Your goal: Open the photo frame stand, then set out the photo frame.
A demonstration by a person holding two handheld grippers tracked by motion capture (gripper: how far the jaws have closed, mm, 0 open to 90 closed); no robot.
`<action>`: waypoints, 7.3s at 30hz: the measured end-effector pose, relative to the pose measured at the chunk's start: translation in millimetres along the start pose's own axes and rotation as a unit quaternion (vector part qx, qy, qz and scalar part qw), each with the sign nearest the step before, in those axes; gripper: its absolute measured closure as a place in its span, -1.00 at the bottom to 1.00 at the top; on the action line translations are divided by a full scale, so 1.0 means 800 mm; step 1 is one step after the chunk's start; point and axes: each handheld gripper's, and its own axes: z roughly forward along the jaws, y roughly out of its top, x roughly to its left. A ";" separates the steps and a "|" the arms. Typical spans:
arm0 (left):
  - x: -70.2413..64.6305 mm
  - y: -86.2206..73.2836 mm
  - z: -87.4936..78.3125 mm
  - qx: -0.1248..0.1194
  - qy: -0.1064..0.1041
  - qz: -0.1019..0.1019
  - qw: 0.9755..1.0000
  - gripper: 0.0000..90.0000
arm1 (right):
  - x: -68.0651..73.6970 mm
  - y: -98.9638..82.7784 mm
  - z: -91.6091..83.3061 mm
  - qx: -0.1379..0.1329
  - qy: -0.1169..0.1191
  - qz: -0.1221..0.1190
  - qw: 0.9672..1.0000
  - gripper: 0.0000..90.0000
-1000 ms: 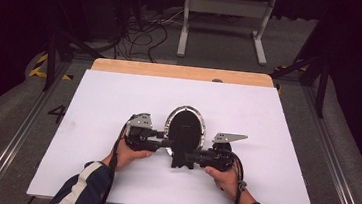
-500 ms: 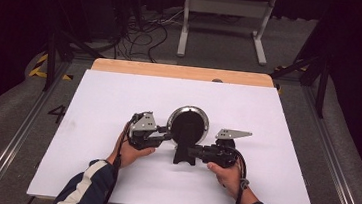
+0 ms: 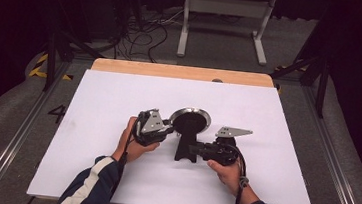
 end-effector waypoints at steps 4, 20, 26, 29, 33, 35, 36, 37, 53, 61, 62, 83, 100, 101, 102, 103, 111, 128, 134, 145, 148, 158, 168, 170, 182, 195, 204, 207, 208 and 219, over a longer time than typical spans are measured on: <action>-0.002 0.001 0.003 0.007 0.018 0.012 1.000 0.59 | 0.000 0.000 0.002 0.004 -0.007 -0.004 1.000 0.62; -0.016 -0.006 0.003 0.011 0.032 0.023 0.999 0.66 | -0.003 -0.005 0.006 0.039 -0.036 -0.025 0.998 0.65; -0.013 -0.010 -0.001 0.015 0.025 0.007 1.000 0.68 | 0.000 -0.006 0.005 0.039 -0.038 -0.032 0.998 0.63; -0.014 -0.010 0.000 0.012 0.027 0.002 1.000 0.68 | 0.003 -0.008 0.003 0.042 -0.045 -0.042 0.997 0.58; -0.016 -0.011 -0.001 0.004 0.035 -0.001 0.999 0.65 | 0.007 -0.002 -0.008 0.050 -0.062 -0.064 0.995 0.50; -0.015 -0.013 0.000 0.004 0.031 -0.007 0.999 0.63 | 0.008 -0.001 -0.017 0.040 -0.059 -0.069 0.995 0.50; -0.014 -0.013 0.000 0.004 0.033 -0.007 0.999 0.62 | 0.008 0.000 -0.021 0.035 -0.056 -0.070 0.995 0.50; -0.014 -0.014 0.000 0.003 0.031 -0.010 0.999 0.61 | 0.008 0.000 -0.023 0.033 -0.057 -0.071 0.995 0.48; -0.027 -0.043 -0.075 -0.001 0.006 0.003 1.000 0.41 | 0.019 0.000 -0.036 0.024 -0.111 -0.095 0.989 0.34; -0.017 -0.066 -0.096 0.010 0.016 -0.021 1.000 0.18 | 0.030 0.001 -0.037 0.017 -0.120 -0.120 0.985 0.77; -0.016 -0.066 -0.094 0.012 0.015 -0.022 1.000 0.16 | 0.031 0.001 -0.037 0.015 -0.123 -0.123 0.985 0.83; 0.006 -0.028 -0.051 -0.031 -0.005 -0.051 0.998 0.07 | 0.075 0.000 -0.009 -0.004 -0.153 -0.149 0.977 1.00; 0.003 -0.006 0.006 -0.024 -0.067 -0.046 0.996 0.21 | 0.094 -0.009 0.066 0.016 -0.170 -0.153 0.973 1.00; 0.004 -0.007 0.006 -0.026 -0.065 -0.048 0.996 0.26 | 0.094 -0.009 0.068 0.018 -0.173 -0.150 0.973 1.00; 0.006 -0.008 0.005 -0.027 -0.065 -0.049 0.996 0.33 | 0.094 -0.009 0.070 0.020 -0.174 -0.149 0.973 1.00; 0.007 -0.009 0.004 -0.030 -0.065 -0.050 0.996 0.39 | 0.095 -0.009 0.072 0.023 -0.176 -0.148 0.973 1.00; 0.010 -0.011 0.000 -0.035 -0.068 -0.044 0.996 0.63 | 0.095 -0.015 0.087 0.053 -0.182 -0.145 0.971 1.00; 0.001 -0.010 -0.004 -0.022 -0.050 -0.016 0.998 0.67 | 0.090 -0.014 0.080 0.055 -0.183 -0.132 0.973 1.00; 0.000 -0.010 -0.003 -0.025 -0.051 -0.009 0.998 0.67 | 0.090 -0.014 0.078 0.055 -0.183 -0.129 0.973 1.00; -0.003 -0.009 -0.008 -0.015 -0.045 0.017 0.999 0.69 | 0.090 -0.016 0.075 0.061 -0.178 -0.130 0.974 1.00; -0.005 -0.008 -0.010 -0.011 -0.038 0.021 0.999 0.70 | 0.091 -0.016 0.073 0.063 -0.179 -0.131 0.973 1.00; -0.007 -0.008 -0.012 -0.007 -0.034 0.028 0.999 0.71 | 0.090 -0.021 0.070 0.066 -0.177 -0.124 0.974 1.00; -0.011 -0.009 -0.014 -0.006 -0.029 0.036 0.999 0.71 | 0.088 -0.022 0.067 0.062 -0.182 -0.120 0.974 1.00; -0.011 -0.009 -0.014 -0.006 -0.029 0.036 0.999 0.71 | 0.089 -0.022 0.067 0.061 -0.182 -0.119 0.974 1.00; -0.012 -0.009 -0.012 -0.014 -0.030 0.025 0.999 0.70 | 0.094 -0.019 0.071 0.038 -0.204 -0.116 0.971 1.00; -0.006 -0.017 0.008 -0.002 -0.026 -0.007 1.000 0.27 | 0.095 -0.025 0.070 0.026 -0.220 -0.115 0.968 1.00; -0.015 -0.013 0.022 0.008 -0.024 0.011 1.000 0.62 | 0.098 -0.029 0.069 0.026 -0.226 -0.125 0.966 1.00; -0.010 -0.015 0.019 0.005 -0.029 0.005 1.000 0.73 | 0.097 -0.029 0.068 0.023 -0.225 -0.122 0.966 1.00; -0.011 -0.015 0.019 0.006 -0.029 0.007 1.000 0.73 | 0.098 -0.028 0.068 0.022 -0.226 -0.121 0.966 0.99; -0.016 -0.014 0.010 0.019 -0.028 0.013 0.999 0.76 | 0.101 -0.022 0.067 0.015 -0.223 -0.110 0.968 1.00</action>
